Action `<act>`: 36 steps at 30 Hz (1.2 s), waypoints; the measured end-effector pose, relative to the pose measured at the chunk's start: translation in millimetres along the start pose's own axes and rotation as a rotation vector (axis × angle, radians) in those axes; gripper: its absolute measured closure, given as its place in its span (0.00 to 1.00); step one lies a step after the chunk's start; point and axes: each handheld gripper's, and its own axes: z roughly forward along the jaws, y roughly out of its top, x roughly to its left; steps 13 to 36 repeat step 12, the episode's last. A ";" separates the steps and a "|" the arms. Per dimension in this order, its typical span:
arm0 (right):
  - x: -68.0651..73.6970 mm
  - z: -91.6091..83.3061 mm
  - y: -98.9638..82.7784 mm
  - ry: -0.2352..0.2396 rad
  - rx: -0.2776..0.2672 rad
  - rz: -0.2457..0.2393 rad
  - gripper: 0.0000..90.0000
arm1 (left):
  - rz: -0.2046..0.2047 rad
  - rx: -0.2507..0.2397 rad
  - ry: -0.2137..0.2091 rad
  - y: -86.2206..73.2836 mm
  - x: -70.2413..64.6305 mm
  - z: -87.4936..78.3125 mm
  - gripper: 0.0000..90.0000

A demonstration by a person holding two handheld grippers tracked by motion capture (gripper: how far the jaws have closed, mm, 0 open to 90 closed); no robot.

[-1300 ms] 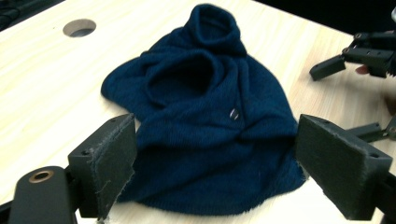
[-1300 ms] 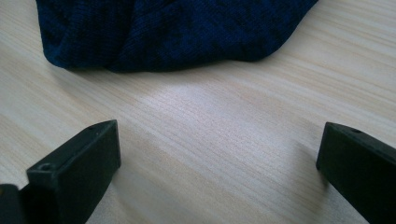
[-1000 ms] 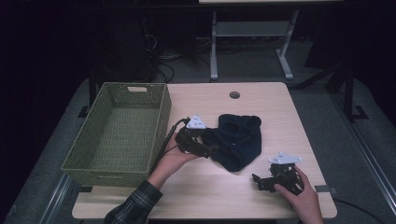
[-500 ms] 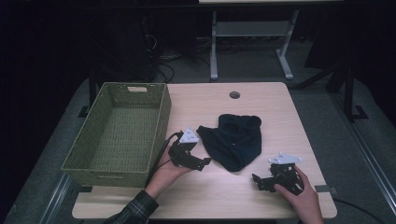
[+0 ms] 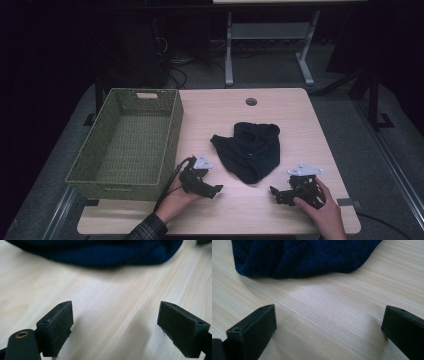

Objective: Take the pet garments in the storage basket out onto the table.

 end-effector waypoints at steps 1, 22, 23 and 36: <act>0.0 0.0 0.0 0.000 0.000 0.000 0.00 | 0.023 -0.003 0.021 -0.8 -1.3 0.8 0.14; 0.0 0.0 0.0 0.000 0.000 -0.001 0.00 | 0.031 -0.081 0.049 -9.2 -2.4 3.9 0.14; 0.0 0.0 0.0 0.000 0.000 -0.001 0.00 | 0.031 -0.081 0.049 -9.2 -2.4 3.9 0.14; 0.0 0.0 0.0 0.000 0.000 -0.001 0.00 | 0.031 -0.081 0.049 -9.2 -2.4 3.9 0.14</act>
